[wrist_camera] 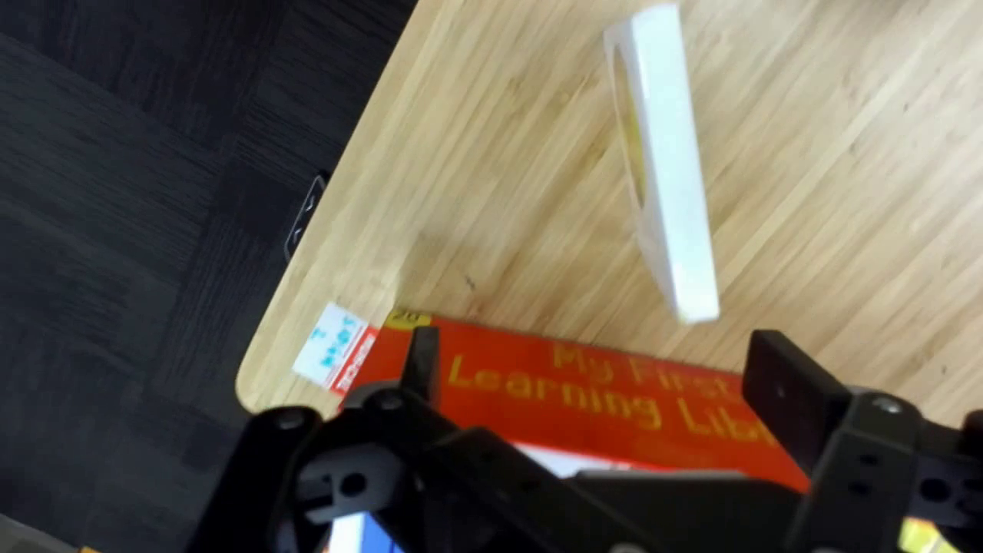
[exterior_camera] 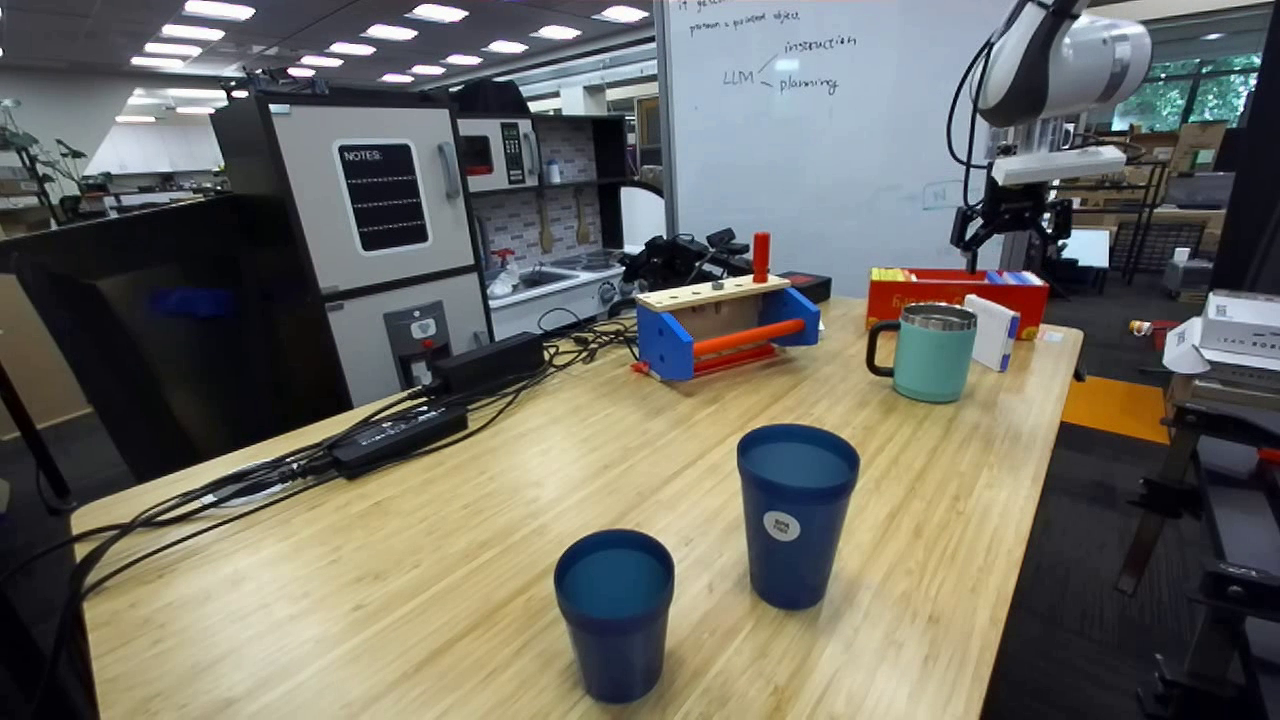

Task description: Pick the white object from the box and put it on the table

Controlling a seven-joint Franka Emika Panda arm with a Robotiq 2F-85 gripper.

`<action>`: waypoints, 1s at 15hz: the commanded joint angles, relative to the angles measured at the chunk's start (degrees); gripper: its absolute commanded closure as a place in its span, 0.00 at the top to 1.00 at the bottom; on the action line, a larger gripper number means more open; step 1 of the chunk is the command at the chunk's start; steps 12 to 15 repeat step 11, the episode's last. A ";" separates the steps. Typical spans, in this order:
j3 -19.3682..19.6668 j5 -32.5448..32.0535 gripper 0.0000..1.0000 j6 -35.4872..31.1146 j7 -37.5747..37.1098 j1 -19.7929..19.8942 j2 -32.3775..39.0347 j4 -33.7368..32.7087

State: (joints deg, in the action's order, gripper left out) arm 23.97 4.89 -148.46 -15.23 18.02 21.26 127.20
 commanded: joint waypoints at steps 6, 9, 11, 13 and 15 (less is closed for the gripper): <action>3.43 3.38 1.00 28.34 -7.95 6.57 -3.17 -19.28; 3.16 7.20 1.00 32.78 -9.16 8.69 -2.64 -22.69; 3.15 9.33 1.00 33.60 -9.76 9.52 -2.38 -23.55; 3.15 9.33 1.00 33.60 -9.76 9.52 -2.38 -23.55; 3.15 9.33 1.00 33.60 -9.76 9.52 -2.38 -23.55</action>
